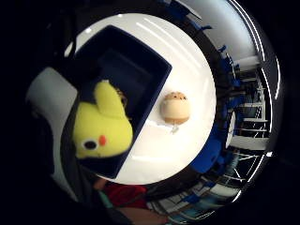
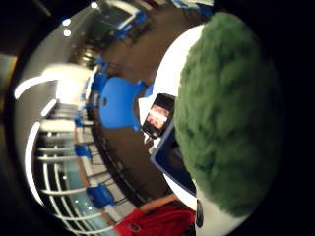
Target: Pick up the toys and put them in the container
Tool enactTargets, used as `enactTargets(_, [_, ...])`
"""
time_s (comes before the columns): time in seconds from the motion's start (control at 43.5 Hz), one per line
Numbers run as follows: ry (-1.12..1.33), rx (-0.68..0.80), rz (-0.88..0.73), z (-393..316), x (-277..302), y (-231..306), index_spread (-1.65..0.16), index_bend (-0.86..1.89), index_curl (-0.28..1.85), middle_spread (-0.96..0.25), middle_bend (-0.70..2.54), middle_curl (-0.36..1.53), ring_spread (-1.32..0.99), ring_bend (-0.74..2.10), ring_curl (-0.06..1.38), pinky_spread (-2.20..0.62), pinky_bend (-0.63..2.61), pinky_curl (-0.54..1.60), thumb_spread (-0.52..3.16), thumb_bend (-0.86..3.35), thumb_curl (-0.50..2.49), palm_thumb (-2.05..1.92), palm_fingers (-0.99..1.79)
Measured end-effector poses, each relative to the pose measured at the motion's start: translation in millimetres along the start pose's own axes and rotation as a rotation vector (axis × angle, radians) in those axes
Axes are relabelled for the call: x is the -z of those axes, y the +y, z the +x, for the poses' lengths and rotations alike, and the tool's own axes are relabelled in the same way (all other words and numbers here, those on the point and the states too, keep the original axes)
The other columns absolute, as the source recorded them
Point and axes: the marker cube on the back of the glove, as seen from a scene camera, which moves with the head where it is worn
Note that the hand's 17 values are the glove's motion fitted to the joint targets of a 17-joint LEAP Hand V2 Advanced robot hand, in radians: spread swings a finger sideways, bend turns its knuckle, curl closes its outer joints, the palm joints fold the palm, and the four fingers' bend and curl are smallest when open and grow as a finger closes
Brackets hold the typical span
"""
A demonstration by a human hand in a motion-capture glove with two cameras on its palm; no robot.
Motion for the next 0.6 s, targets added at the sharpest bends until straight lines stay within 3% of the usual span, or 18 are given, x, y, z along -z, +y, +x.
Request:
enactTargets(0.046, [0.022, 0.007, -0.059, 5.6, -6.1, 1.5, -0.57, 0.67, 1.13, -0.58, 0.99, 1.08, -0.4, 1.52, 0.71, -0.41, 1.44, 0.65, 0.57, 0.21, 1.13, 0.53, 0.41])
enactTargets(0.092, [0.026, 0.014, -0.114, 10.7, -12.2, 3.9, -0.55, 0.46, 1.08, -0.56, 0.83, 1.02, -0.37, 1.49, 0.69, -0.41, 1.49, 0.63, 0.68, 0.16, 1.1, 0.44, 0.17])
enactTargets(0.184, [0.01, 0.069, -0.162, 21.2, -22.7, 12.6, -0.51, 0.27, 0.95, -0.45, 0.59, 0.91, -0.29, 1.16, 0.6, -0.29, 1.39, 0.59, 0.89, 0.02, 0.96, 0.22, -0.41])
enactTargets(0.391, [-0.04, 0.122, -0.089, 68.9, -19.0, 34.7, -0.46, 0.11, 0.74, -0.25, 0.22, 0.72, -0.16, 0.65, 0.4, -0.09, 1.12, 0.45, 1.06, -0.08, 0.73, -0.02, -0.45])
enactTargets(0.598, [-0.187, 0.022, 0.044, 122.7, 1.9, 52.3, -0.39, 0.06, 0.57, -0.14, 0.1, 0.59, -0.08, 0.38, 0.31, 0.01, 0.93, 0.38, 1.01, -0.13, 0.54, -0.17, -0.4])
